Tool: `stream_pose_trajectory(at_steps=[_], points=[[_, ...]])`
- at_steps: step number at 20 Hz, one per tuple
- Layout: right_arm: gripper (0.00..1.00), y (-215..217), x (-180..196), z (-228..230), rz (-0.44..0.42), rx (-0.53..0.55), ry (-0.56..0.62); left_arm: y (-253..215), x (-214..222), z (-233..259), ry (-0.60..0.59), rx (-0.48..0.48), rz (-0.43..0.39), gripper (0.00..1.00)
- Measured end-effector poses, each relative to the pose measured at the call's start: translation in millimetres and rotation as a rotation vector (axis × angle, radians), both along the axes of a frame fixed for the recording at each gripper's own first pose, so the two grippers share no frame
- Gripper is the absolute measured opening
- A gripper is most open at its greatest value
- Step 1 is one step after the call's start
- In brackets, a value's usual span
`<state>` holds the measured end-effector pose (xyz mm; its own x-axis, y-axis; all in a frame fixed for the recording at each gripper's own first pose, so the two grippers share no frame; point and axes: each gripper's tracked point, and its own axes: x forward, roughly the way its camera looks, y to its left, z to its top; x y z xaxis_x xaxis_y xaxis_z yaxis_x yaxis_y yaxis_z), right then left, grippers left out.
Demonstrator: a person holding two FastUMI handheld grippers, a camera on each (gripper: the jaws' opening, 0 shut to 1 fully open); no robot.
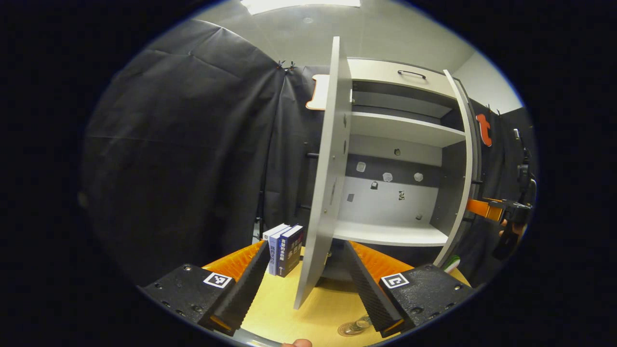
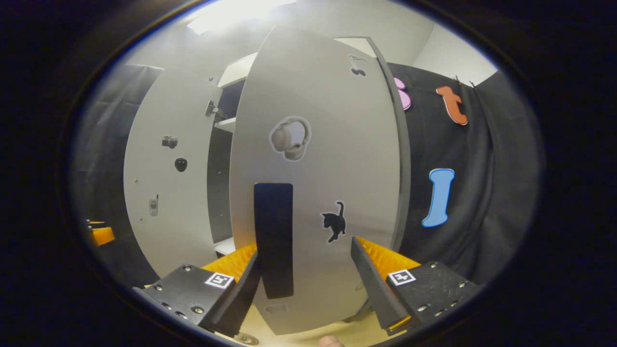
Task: Grasp the bottle in the cabinet with the left hand and place it on the coaster, then close the right door with the right hand and the left door with the left hand.
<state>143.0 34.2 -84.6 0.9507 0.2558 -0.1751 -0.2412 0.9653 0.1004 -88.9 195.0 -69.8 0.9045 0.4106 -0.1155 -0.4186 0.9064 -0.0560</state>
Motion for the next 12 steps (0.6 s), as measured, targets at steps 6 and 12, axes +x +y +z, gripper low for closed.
stream_pose_trajectory(at_steps=[6,12], points=[[1.00,18.6,16.9,-4.1,-0.027,0.017,0.028,26.3,-11.9,2.1,0.009,0.019,0.042,0.93],[1.00,34.0,31.6,-12.4,-0.035,0.061,0.064,44.4,-12.7,2.5,-0.004,0.009,0.065,0.94]])
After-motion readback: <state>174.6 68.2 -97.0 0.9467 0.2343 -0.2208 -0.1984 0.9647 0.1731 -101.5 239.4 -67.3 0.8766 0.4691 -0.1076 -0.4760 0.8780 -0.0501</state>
